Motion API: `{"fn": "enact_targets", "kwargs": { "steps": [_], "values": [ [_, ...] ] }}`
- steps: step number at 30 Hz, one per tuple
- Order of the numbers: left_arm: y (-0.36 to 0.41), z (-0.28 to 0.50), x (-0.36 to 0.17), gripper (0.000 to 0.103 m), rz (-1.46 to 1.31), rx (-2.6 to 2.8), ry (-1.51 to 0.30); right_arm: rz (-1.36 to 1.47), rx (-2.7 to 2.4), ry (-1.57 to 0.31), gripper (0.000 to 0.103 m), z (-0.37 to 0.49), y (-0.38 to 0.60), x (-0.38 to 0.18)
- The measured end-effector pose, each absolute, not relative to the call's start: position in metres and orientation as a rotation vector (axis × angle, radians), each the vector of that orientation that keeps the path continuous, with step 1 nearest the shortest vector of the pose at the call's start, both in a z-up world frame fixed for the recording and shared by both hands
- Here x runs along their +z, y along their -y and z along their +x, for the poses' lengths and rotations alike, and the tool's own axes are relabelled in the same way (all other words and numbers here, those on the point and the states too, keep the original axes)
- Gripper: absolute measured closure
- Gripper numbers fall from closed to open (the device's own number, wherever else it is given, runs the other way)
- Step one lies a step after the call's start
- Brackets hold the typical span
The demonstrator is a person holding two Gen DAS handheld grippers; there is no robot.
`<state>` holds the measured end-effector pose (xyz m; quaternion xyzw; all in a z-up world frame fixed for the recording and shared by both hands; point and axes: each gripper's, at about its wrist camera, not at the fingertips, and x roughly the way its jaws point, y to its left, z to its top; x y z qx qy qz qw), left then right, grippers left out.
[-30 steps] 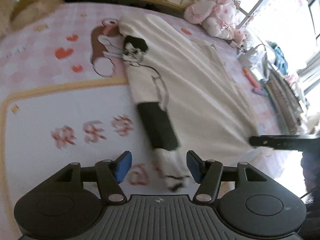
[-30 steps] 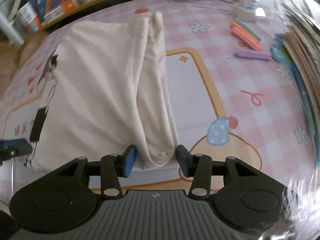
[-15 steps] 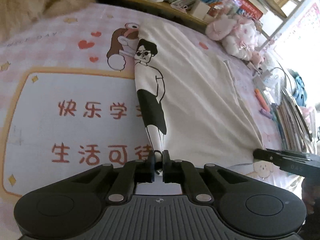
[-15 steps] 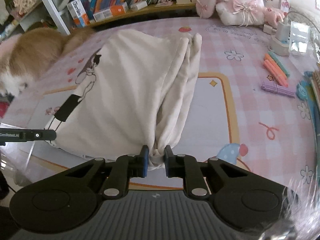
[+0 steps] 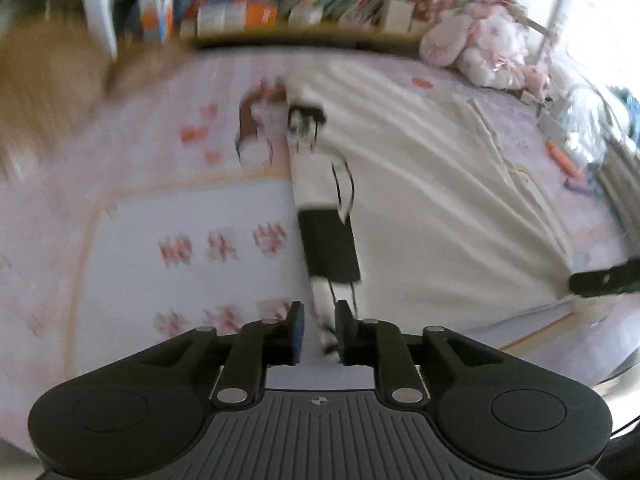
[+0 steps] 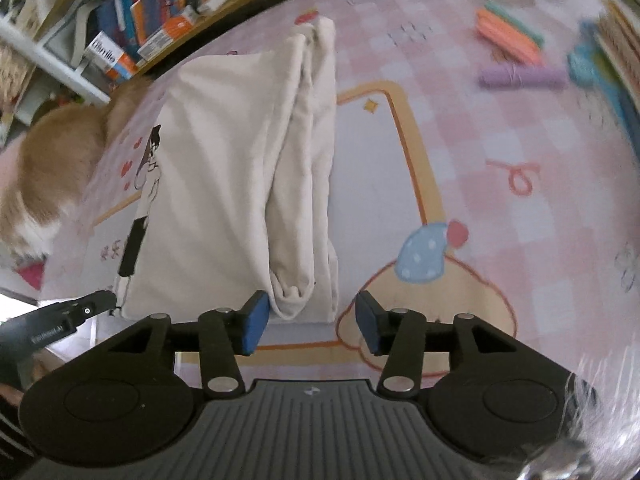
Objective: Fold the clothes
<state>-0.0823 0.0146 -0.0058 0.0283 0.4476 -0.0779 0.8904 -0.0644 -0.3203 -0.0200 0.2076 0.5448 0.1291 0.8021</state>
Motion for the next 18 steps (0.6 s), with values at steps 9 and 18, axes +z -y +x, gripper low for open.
{"fn": "enact_targets", "kwargs": {
  "steps": [9, 18],
  "values": [
    [0.02, -0.095, 0.007, 0.024, 0.229, -0.287, -0.779, 0.584, 0.293, -1.207, 0.08, -0.057, 0.325, -0.031],
    [0.063, -0.116, -0.01, 0.015, 0.49, -0.445, -0.688, 0.816, 0.368, -1.127, 0.088, -0.058, 0.336, -0.011]
  ]
}}
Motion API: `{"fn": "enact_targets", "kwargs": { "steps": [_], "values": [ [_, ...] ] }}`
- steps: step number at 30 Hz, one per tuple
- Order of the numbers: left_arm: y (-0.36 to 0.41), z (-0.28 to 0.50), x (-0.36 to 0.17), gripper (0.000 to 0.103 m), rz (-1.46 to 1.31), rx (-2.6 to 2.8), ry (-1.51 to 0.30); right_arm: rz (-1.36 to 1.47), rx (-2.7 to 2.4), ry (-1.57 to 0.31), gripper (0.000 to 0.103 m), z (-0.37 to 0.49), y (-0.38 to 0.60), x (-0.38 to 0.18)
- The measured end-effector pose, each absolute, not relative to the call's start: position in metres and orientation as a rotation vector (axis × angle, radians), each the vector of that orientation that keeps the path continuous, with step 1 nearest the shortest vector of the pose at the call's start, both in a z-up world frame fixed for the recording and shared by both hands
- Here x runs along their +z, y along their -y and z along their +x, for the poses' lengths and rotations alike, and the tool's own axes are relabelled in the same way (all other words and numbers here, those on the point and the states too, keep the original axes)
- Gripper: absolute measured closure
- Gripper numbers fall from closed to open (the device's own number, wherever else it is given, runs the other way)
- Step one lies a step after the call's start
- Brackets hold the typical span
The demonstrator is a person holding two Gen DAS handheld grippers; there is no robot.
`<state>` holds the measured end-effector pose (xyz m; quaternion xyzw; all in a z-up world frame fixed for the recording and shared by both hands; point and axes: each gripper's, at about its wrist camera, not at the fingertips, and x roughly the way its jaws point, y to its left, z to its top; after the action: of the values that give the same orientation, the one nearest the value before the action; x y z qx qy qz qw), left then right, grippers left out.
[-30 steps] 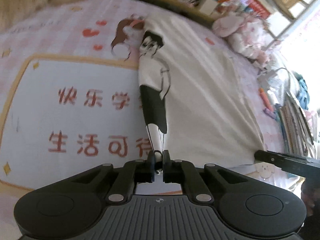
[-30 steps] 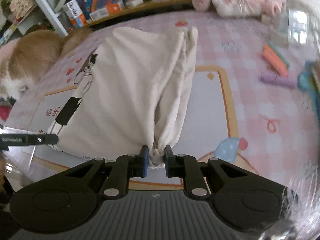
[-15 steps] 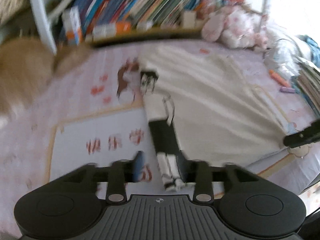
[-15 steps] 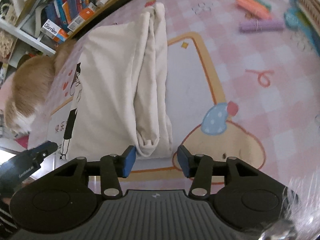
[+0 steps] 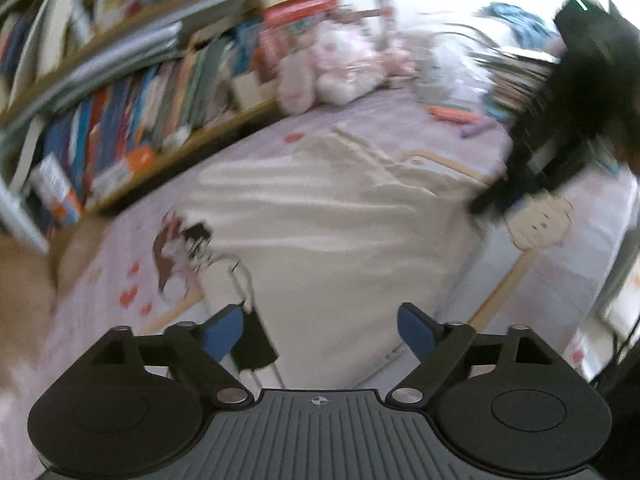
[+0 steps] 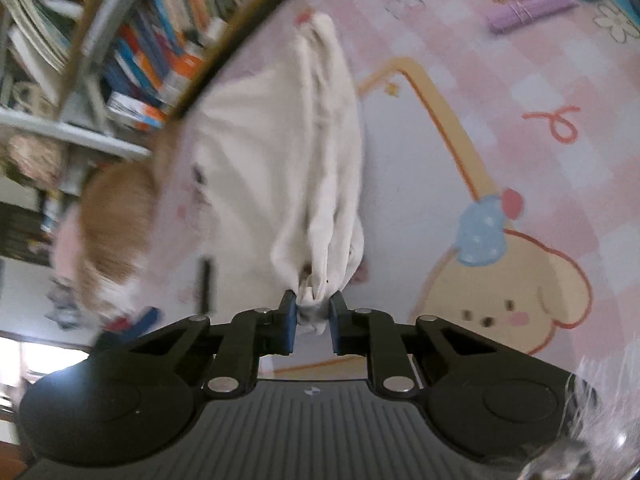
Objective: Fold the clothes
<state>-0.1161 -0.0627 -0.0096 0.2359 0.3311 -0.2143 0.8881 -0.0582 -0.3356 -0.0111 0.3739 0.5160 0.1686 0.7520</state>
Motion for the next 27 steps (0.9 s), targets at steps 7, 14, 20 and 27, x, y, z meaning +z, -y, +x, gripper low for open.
{"fn": "enact_targets", "kwargs": {
  "steps": [7, 14, 20, 27],
  "values": [
    [0.096, -0.119, -0.026, 0.014, 0.594, -0.513, -0.695, 0.859, 0.42, -1.072, 0.088, -0.048, 0.323, 0.021],
    [0.119, -0.122, -0.049, 0.014, 0.75, -0.449, -0.649, 0.817, 0.417, -1.077, 0.088, -0.046, 0.32, 0.029],
    [0.112, -0.112, -0.053, 0.014, 0.758, -0.324, -0.641, 0.809, 0.398, -1.083, 0.088, -0.051, 0.324, 0.027],
    [0.094, -0.098, -0.037, 0.015, 0.645, -0.296, -0.633, 0.673, 0.376, -1.103, 0.08, -0.05, 0.321, 0.03]
  ]
}}
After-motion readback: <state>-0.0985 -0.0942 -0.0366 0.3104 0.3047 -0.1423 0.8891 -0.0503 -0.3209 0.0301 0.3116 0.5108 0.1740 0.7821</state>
